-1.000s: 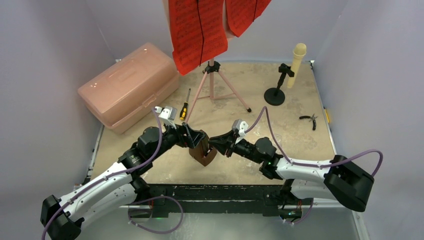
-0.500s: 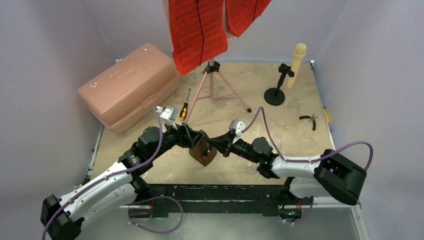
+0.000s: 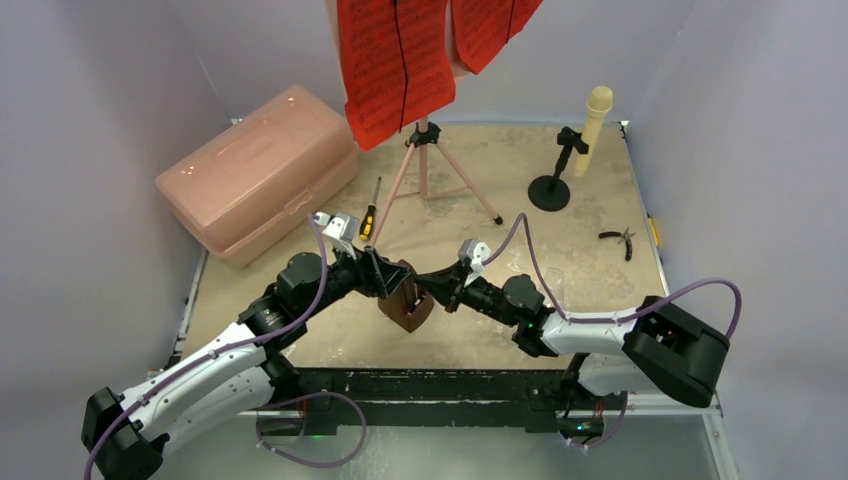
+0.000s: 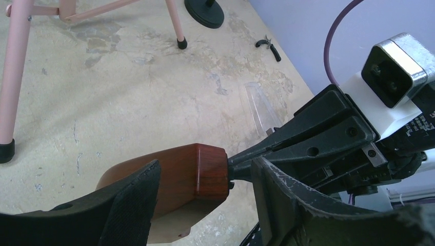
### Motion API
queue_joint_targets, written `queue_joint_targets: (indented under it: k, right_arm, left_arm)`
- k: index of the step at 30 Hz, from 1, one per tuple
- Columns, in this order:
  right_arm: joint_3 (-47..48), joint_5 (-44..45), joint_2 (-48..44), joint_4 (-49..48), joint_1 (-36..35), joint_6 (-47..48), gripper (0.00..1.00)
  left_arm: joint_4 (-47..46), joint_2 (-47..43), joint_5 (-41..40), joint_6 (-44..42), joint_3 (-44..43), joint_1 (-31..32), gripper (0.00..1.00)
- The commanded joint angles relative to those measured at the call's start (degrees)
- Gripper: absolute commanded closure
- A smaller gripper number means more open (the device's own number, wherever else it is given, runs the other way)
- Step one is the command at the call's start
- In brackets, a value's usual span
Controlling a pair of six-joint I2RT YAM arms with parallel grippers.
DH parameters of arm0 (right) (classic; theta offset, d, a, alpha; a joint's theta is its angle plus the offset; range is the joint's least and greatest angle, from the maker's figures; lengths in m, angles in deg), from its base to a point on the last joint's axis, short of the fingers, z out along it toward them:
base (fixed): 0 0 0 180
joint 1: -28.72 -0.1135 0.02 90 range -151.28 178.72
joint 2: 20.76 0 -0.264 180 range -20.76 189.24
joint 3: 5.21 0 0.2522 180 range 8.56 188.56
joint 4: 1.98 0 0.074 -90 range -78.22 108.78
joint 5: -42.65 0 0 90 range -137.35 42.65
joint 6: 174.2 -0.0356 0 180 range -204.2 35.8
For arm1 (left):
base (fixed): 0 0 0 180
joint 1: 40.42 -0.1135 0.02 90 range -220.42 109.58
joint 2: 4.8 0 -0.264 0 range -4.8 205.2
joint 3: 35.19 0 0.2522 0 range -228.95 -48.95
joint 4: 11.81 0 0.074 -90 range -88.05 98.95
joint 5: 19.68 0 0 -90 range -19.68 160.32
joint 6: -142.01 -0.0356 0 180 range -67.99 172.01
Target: Pack up the instrument practice props
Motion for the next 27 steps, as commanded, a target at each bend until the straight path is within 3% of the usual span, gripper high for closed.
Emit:
queue_joint_targets:
  k: [1, 27]
  right_arm:
    - [1.5, 2.5, 0.7, -2.7, -0.3, 1.2, 1.00]
    - [3.5, 0.8, 1.6, -1.7, -0.3, 2.4, 1.00]
  left_arm:
    - [-2.4, -0.1, 1.4, 0.3, 0.4, 0.1, 0.36]
    - [-2.9, 0.6, 2.5, 0.2, 0.4, 0.1, 0.39]
